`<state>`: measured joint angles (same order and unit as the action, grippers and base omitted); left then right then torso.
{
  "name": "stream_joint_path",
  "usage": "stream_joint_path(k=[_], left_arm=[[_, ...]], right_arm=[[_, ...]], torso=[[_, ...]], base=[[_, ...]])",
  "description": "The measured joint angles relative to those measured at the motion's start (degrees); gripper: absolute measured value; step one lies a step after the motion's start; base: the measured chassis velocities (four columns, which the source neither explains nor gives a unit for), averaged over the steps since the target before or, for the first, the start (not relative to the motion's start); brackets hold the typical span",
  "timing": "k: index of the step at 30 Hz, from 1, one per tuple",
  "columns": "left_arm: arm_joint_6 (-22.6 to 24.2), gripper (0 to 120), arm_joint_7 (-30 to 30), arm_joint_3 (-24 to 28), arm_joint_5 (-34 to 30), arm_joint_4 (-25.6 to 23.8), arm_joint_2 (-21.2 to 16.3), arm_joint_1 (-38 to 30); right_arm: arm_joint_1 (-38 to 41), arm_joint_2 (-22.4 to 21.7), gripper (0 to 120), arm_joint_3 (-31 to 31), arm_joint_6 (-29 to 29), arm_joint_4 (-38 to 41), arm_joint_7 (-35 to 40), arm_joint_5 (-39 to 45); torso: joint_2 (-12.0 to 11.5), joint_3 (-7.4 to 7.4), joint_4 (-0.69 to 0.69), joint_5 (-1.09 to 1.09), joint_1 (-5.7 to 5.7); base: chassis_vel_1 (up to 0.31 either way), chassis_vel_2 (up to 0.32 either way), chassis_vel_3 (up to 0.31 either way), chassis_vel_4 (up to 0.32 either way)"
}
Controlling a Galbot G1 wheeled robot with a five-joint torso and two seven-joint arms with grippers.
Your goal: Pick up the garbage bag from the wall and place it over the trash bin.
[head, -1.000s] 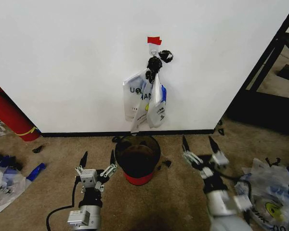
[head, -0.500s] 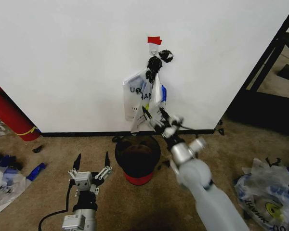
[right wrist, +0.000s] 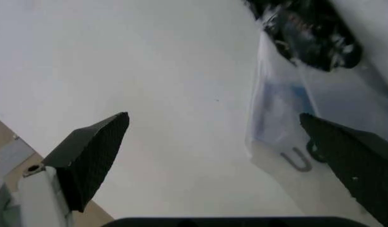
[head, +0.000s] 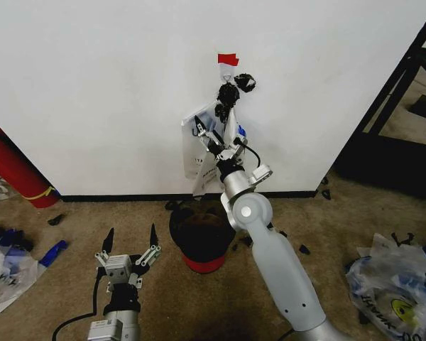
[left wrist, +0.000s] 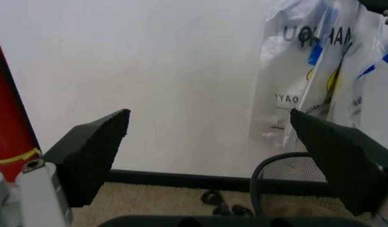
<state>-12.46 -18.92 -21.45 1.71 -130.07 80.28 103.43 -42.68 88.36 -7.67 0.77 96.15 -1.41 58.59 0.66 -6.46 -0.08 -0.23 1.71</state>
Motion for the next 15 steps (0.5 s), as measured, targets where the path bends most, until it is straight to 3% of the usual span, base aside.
stream_joint_path(k=[15], left_arm=[[-0.08, 100, -0.09, 0.78, -0.12, -0.03, -0.51, -0.36]], right_arm=[[2.75, -1.10, 100, -1.98, 0.30, -2.98, 1.46, 1.40]], torso=[[0.00, 0.00, 0.01, 0.00, 0.00]], base=[[0.000, 0.000, 0.000, 0.000]])
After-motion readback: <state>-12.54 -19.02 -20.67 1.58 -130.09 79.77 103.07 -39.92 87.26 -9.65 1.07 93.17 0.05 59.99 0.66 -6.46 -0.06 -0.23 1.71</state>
